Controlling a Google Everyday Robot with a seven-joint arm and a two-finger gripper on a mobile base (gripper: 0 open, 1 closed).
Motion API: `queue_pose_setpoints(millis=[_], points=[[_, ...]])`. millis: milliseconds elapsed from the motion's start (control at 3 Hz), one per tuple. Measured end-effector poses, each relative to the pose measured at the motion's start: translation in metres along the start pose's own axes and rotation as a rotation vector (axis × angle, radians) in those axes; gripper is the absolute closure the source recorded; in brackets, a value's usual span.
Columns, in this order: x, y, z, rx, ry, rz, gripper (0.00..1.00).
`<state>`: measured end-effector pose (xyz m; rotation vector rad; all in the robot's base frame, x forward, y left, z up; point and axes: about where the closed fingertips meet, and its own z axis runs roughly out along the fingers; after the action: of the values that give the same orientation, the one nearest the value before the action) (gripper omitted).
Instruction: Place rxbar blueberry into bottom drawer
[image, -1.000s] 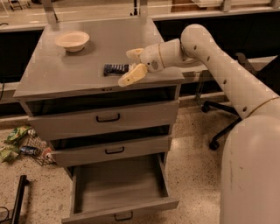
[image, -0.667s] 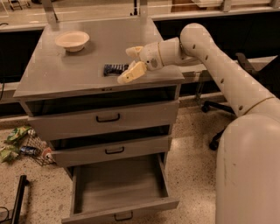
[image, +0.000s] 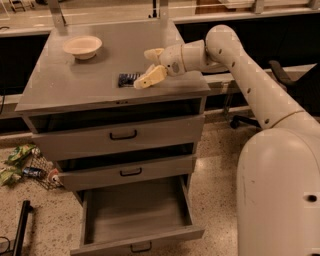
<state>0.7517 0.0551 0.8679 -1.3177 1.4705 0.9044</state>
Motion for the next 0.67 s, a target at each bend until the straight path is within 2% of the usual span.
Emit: queue_pose_setpoints(millis=[333, 667], points=[[0.0029, 0.0139, 0.0, -0.003, 0.0, 0.016, 0.1], [0.0075, 0.0186, 0.0018, -0.007, 0.003, 0.027, 0.09]])
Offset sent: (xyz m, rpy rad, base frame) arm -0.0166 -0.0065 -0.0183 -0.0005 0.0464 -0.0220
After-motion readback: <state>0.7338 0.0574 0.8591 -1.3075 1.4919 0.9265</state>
